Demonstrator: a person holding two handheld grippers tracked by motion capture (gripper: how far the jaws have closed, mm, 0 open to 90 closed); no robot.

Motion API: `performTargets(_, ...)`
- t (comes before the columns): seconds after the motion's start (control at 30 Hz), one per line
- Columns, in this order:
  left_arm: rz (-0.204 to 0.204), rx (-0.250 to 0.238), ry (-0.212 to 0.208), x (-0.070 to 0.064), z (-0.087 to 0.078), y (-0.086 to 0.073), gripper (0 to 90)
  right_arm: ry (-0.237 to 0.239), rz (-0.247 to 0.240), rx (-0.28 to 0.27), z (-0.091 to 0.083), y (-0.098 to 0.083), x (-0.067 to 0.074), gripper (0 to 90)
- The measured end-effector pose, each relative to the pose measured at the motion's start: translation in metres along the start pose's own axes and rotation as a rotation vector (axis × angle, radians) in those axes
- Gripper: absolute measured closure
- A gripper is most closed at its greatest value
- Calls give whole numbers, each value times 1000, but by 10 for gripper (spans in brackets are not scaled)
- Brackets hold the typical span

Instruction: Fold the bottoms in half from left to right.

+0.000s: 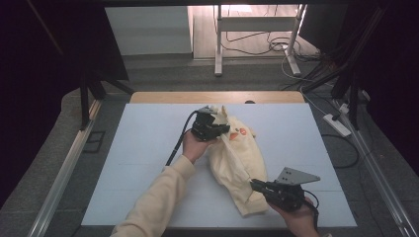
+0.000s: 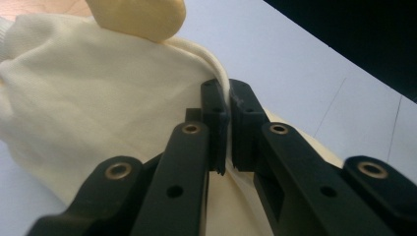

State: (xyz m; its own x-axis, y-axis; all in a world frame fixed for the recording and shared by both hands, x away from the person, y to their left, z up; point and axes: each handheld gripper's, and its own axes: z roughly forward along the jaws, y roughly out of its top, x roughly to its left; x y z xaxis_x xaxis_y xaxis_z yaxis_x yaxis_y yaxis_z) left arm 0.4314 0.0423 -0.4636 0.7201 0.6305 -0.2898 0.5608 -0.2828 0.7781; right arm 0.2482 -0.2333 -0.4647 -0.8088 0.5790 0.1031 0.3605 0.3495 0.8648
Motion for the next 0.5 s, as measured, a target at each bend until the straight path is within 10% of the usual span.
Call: performTargets(0.5,2,-1,-5,-5,14,-1,856,-11,14,25,-2,-7,-4,854)
